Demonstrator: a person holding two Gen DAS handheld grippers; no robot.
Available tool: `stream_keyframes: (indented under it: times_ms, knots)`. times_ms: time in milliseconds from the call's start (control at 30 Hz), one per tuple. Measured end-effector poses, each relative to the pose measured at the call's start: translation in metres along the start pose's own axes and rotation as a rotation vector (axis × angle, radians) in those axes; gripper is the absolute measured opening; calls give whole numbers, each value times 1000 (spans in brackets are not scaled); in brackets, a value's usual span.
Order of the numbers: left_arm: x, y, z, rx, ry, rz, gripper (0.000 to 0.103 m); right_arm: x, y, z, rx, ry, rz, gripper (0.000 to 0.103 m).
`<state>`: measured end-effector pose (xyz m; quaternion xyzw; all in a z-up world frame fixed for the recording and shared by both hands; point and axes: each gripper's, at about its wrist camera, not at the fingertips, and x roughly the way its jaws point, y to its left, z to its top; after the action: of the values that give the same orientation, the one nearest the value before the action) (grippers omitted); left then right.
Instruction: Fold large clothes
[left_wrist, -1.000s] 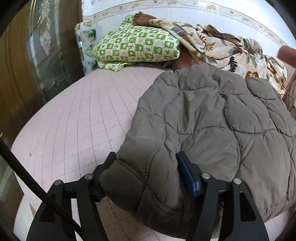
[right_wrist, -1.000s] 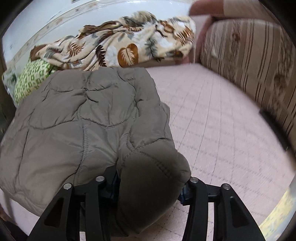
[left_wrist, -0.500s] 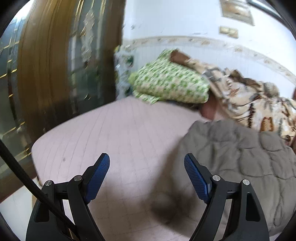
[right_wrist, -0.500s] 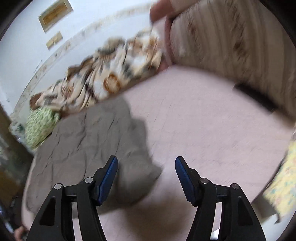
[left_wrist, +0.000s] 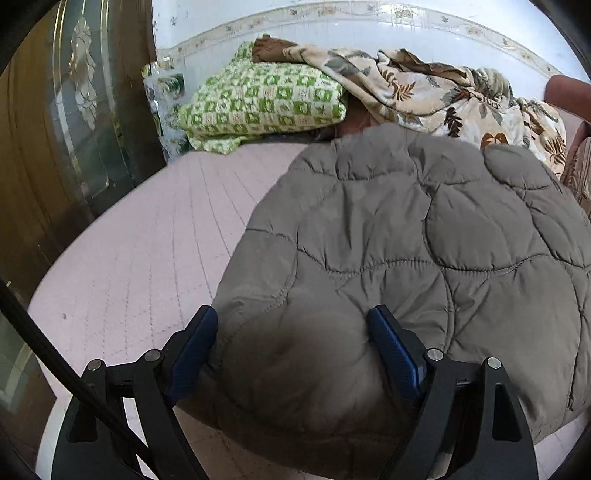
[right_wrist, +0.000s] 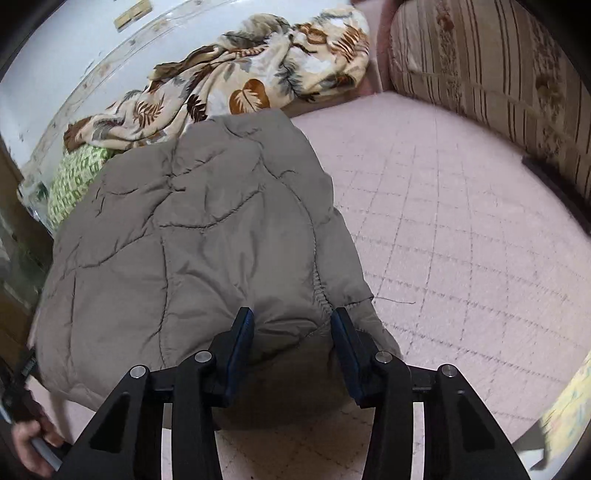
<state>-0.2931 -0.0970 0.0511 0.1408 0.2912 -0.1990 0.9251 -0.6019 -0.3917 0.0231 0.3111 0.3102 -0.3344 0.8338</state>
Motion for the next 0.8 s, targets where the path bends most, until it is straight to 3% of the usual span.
stream_keyframes:
  times_ms: [67,100,167,233,333,433,533,800]
  knots:
    - [-17,0,3,-20,-69,6,84,-14,11,-2,-29,-63,-54,48]
    - [-28,-2,4,-20,-112,3,84,-28,19,-2,-49,-139,-56,49]
    - [-50,-12,3,4,-189,-11,84,-46,43,-1,-134,-250,-25,51]
    - [-65,-32,0,57,-231,-69,84,-50,63,-5,-194,-286,9,57]
    - [-65,-67,-9,143,-194,-147,84,-33,103,-17,-284,-233,93,57]
    - [-52,-81,-17,156,-145,-142,84,-16,126,-26,-325,-183,120,59]
    - [-40,-88,-16,177,-109,-142,86,3,136,-30,-361,-148,61,65]
    - [-28,-91,-19,189,-71,-136,86,24,142,-35,-391,-95,20,67]
